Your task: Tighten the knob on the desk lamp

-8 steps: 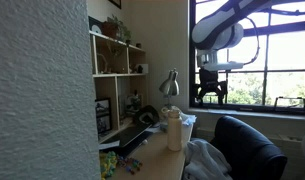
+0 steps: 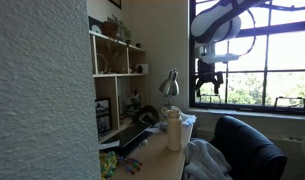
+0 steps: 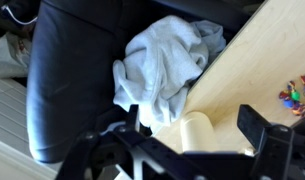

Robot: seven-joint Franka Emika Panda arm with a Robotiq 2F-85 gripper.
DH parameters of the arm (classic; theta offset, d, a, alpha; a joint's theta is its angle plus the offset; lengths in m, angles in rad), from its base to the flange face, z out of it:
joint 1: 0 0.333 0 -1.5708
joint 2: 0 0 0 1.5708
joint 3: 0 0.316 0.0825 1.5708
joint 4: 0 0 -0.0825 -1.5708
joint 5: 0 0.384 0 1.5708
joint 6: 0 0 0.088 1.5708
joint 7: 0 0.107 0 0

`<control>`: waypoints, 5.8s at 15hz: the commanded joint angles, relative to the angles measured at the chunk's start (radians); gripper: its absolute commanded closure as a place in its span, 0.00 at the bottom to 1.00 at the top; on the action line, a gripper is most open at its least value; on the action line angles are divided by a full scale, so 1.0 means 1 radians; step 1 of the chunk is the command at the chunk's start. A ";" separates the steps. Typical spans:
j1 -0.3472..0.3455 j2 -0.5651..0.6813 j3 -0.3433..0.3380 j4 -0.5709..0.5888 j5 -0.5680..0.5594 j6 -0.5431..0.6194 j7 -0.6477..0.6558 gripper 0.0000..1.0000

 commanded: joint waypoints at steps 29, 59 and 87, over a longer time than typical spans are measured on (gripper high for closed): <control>-0.013 0.726 -0.073 1.037 0.141 0.004 -0.356 0.00; -0.010 0.752 -0.074 1.093 0.148 -0.040 -0.358 0.00; -0.039 0.771 -0.075 1.097 0.153 -0.011 -0.369 0.92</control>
